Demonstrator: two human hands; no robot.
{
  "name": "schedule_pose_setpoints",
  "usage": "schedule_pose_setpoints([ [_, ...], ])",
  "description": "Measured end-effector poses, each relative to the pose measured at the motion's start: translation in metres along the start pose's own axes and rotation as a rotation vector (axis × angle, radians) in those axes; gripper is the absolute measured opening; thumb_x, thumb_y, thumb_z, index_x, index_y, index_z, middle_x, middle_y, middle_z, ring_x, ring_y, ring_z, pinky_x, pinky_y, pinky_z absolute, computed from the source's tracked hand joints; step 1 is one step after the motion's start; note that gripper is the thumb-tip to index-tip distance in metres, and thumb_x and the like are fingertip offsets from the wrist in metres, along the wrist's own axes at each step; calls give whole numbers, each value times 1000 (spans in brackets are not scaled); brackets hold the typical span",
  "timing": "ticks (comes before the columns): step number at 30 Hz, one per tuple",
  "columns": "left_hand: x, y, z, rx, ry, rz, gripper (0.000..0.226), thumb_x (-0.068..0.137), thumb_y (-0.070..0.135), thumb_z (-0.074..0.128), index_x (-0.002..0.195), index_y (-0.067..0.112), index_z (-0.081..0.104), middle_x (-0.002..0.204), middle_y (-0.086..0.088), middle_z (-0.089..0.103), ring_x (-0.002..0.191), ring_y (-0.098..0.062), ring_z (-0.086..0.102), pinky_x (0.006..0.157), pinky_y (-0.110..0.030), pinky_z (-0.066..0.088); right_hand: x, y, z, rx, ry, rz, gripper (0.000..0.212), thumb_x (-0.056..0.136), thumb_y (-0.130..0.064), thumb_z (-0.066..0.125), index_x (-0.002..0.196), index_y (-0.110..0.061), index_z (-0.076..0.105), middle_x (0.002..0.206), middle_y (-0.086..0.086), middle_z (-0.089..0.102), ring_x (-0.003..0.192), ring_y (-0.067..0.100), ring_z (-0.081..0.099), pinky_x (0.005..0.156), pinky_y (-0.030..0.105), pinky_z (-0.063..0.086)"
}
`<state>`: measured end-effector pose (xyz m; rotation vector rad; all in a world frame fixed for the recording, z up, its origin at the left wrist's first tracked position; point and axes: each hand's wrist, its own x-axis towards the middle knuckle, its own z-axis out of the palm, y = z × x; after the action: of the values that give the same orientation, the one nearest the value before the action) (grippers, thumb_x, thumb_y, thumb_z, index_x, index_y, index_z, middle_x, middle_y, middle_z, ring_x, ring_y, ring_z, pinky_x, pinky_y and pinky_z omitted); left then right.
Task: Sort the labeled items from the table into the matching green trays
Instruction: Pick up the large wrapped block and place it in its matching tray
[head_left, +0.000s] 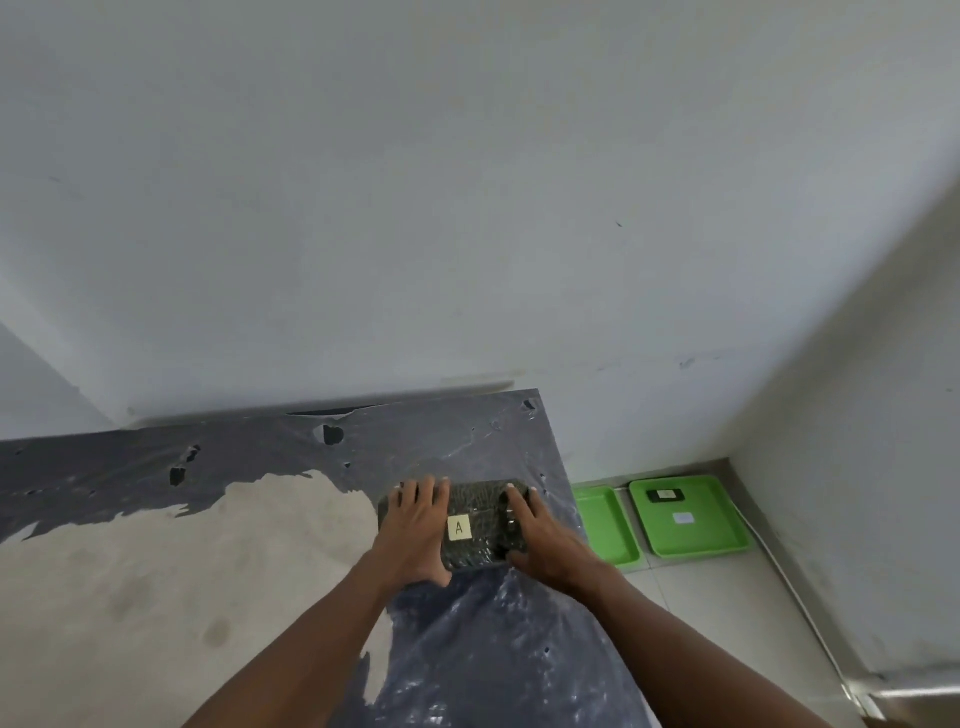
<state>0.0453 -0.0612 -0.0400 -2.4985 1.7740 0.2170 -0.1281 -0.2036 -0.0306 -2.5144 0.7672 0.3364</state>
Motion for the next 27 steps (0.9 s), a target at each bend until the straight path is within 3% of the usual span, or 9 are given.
schedule_pose_setpoints([
  [3, 7, 34, -4, -27, 30, -57, 106, 48, 63, 69, 135, 11, 37, 125, -8, 42, 113, -27, 41, 103, -42, 37, -9, 31, -14, -29, 16, -55, 93, 86, -32, 64, 154, -20, 1, 162, 18, -1, 135, 43, 39, 104, 51, 46],
  [6, 15, 73, -1, -63, 20, -145, 113, 43, 63, 71, 137, 12, 33, 126, -8, 39, 113, -27, 40, 104, -43, 37, -19, 72, -29, -62, 30, -157, 90, 87, -37, 63, 153, -19, 5, 162, 16, 2, 128, 42, 48, 99, 49, 50],
  [13, 18, 169, 3, -133, 9, -263, 124, 37, 64, 76, 139, 15, 26, 128, -7, 37, 117, -28, 39, 107, -44, 37, -60, 159, -52, -70, 48, -315, 79, 91, -45, 57, 151, -21, 12, 162, 14, 5, 122, 37, 55, 99, 49, 52],
  [19, 12, 234, -2, -123, 29, -241, 119, 42, 62, 78, 140, 14, 28, 128, -7, 38, 117, -26, 38, 108, -42, 35, -97, 207, -50, -143, 94, -349, 88, 87, -49, 60, 152, -12, 14, 164, 14, 0, 143, 33, 32, 115, 45, 39],
  [27, 0, 311, 9, -150, 89, -191, 119, 44, 64, 76, 142, 13, 32, 128, -7, 41, 117, -25, 40, 108, -41, 37, -164, 266, -43, -146, 131, -304, 86, 89, -50, 55, 153, -16, 10, 165, 11, -4, 148, 31, 21, 114, 43, 38],
])
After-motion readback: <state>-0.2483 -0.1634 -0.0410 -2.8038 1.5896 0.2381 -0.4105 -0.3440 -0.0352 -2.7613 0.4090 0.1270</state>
